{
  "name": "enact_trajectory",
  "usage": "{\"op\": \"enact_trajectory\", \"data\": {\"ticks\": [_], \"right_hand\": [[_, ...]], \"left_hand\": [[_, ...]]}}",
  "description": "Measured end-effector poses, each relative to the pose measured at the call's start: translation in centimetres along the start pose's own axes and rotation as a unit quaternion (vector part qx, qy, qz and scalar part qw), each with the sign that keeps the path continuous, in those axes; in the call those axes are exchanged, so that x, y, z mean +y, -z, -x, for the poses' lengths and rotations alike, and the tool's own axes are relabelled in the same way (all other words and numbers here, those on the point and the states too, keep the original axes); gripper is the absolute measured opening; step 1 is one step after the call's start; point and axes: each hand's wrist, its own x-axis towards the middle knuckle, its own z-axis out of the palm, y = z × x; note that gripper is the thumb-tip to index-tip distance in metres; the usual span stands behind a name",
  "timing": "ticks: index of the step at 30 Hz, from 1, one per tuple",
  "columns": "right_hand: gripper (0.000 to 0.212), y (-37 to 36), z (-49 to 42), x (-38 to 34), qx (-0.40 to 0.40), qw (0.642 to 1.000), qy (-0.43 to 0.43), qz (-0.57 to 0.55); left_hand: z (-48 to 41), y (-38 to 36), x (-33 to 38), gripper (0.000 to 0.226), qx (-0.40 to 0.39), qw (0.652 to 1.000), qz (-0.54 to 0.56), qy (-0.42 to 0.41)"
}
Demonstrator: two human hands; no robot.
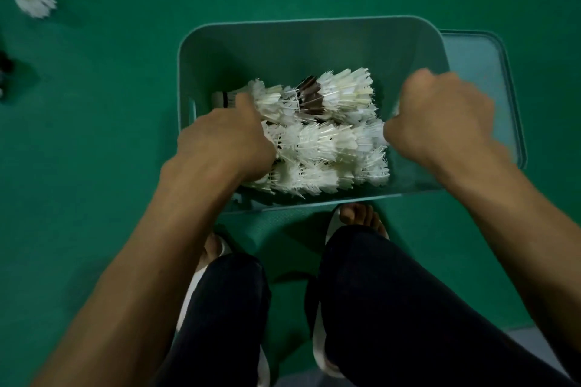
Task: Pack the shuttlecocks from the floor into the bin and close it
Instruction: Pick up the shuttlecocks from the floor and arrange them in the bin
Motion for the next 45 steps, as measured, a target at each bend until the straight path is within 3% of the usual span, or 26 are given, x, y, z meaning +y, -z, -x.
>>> {"op": "enact_trajectory", "data": {"ticks": [2, 4, 5, 8, 10, 12, 15, 22, 26, 31, 35, 39, 42, 44, 45], "right_hand": [[0.016, -1.8, -0.8, -0.1, -0.043, 0.999, 0.001, -0.024], [0.011, -3.7, -2.0, 0.3, -0.096, 0.986, -0.027, -0.134], [0.008, -4.5, -2.6, 0.5, -0.125, 0.965, -0.056, -0.222], [0.007, -5.2, -3.2, 0.6, -0.187, 0.854, -0.156, -0.46], [0.018, -5.1, -3.4, 0.7, -0.199, 0.813, -0.177, -0.518], [0.018, -4.8, -4.0, 0.6, -0.201, 0.797, -0.171, -0.543], [0.003, -4.6, -5.4, 0.3, -0.196, 0.814, -0.167, -0.521], [0.012, -6.0, -6.3, -0.1, -0.239, 0.852, -0.141, -0.444], [0.011, -6.3, -6.1, 0.0, -0.186, 0.881, -0.135, -0.413], [0.026, -5.4, -4.9, 0.1, -0.094, 0.959, -0.066, -0.259], [0.041, -3.8, -3.9, 0.1, -0.046, 0.963, -0.025, -0.263], [0.039, -3.3, -2.9, -0.1, -0.044, 0.977, 0.014, -0.209], [0.057, -3.4, -2.0, -0.3, 0.039, 0.985, 0.044, -0.161], [0.041, -2.9, -1.3, -0.5, 0.092, 0.979, 0.085, -0.161], [0.03, -2.7, -1.1, -0.5, 0.082, 0.976, 0.113, -0.165]], "left_hand": [[-0.2, -0.3, 0.1, 0.072, -0.063, 0.998, 0.001, -0.002], [-0.7, -1.0, 0.3, 0.079, -0.109, 0.993, 0.039, 0.003], [-0.9, -1.2, 0.4, 0.08, -0.122, 0.991, 0.06, 0.007], [-1.4, -1.9, 0.4, 0.072, -0.11, 0.988, 0.105, 0.017], [-1.6, -2.0, 0.3, 0.062, -0.084, 0.989, 0.123, 0.023], [-1.7, -2.1, 0.2, 0.053, -0.058, 0.989, 0.132, 0.027], [-1.7, -2.3, 0.0, 0.048, -0.038, 0.99, 0.132, 0.031], [-2.5, -3.3, 0.3, 0.05, -0.012, 0.993, 0.11, 0.037], [-2.8, -3.3, 0.2, 0.042, 0.036, 0.997, 0.063, 0.032], [-3.0, -3.1, 0.2, 0.033, 0.075, 0.994, 0.056, 0.048], [-3.0, -3.1, -0.1, 0.034, 0.089, 0.991, 0.083, 0.052], [-3.0, -3.1, 0.0, 0.031, 0.069, 0.993, 0.081, 0.042], [-2.8, -3.1, -0.3, 0.038, 0.056, 0.995, 0.074, 0.033], [-2.4, -3.0, -0.7, 0.052, 0.059, 0.996, 0.06, 0.031], [-2.0, -2.7, -0.8, 0.052, 0.061, 0.996, 0.053, 0.023]]}}
